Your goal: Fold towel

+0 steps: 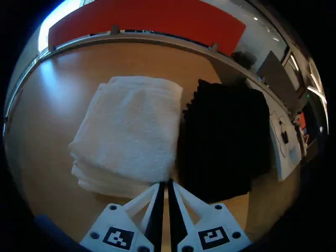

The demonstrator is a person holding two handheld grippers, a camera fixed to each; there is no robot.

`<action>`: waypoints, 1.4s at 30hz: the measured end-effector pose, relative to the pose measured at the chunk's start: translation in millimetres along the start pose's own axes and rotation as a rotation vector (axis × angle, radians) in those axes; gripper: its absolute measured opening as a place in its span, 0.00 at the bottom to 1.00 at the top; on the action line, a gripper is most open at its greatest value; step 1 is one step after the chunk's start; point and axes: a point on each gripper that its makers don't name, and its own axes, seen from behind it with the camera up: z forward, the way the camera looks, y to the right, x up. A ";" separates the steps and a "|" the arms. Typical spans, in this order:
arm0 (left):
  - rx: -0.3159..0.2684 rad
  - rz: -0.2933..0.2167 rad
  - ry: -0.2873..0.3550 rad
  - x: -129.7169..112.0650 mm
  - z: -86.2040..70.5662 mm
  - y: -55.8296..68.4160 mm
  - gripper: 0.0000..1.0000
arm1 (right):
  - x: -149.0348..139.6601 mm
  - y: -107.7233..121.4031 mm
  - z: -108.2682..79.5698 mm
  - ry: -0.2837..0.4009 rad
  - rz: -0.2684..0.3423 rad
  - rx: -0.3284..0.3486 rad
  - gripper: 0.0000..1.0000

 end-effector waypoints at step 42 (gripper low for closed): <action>-0.026 -0.024 0.058 10.1 -5.4 -8.2 0.94 | 58.3 -16.1 -77.8 0.300 0.075 -0.064 0.99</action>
